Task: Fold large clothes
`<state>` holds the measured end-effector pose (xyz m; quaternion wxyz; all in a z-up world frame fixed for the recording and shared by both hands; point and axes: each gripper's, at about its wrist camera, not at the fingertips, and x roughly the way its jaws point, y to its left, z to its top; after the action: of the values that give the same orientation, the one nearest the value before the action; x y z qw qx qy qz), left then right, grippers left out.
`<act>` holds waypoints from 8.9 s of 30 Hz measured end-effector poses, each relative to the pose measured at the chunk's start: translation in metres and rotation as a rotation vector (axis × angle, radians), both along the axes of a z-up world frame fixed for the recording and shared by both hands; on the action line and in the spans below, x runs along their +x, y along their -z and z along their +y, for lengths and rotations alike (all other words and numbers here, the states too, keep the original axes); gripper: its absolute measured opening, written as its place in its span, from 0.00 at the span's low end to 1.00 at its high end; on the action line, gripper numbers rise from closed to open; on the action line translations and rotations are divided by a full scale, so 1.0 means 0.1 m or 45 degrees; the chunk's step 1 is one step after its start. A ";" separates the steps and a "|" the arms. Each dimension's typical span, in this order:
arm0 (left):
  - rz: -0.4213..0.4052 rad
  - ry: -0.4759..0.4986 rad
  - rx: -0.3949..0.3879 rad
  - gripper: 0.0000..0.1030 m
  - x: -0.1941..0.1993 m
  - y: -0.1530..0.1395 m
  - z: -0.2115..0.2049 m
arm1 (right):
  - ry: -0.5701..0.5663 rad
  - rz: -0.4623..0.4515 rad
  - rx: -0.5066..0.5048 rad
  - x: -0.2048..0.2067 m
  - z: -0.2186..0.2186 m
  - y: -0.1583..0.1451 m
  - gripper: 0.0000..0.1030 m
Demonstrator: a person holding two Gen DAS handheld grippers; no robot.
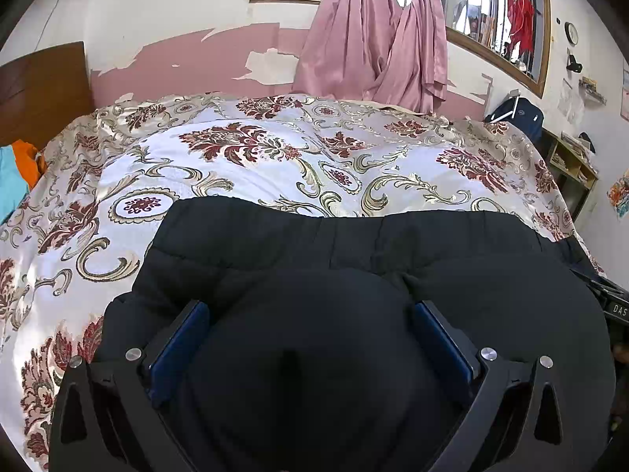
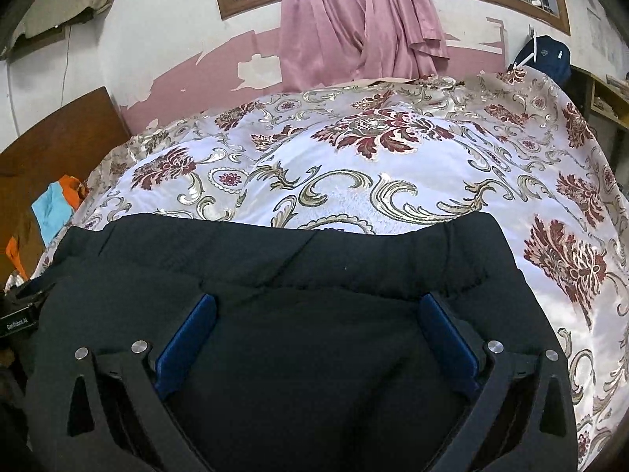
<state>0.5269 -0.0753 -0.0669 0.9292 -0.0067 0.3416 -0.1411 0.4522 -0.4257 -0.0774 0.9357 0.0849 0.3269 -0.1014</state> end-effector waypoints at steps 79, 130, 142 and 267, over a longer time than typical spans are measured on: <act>0.362 0.154 -0.211 1.00 -0.33 0.30 1.25 | -0.322 0.125 0.546 -1.06 -0.64 0.52 0.99; 0.174 0.130 -0.252 0.19 -0.57 -1.19 1.80 | -0.484 -0.246 0.299 -0.99 0.86 -1.16 0.15; 0.247 -0.042 -0.255 0.57 -0.42 -0.47 1.99 | -0.166 0.096 -0.094 -0.58 1.04 -0.43 0.40; -0.482 -0.194 0.051 1.00 -4.22 -0.19 1.32 | -0.009 -0.425 -0.274 -3.74 2.62 -0.05 0.99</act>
<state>0.1044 0.0569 -0.0479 0.9847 0.0126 0.1621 -0.0622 0.0784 -0.1633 -0.0725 0.9810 -0.0011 0.1549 -0.1171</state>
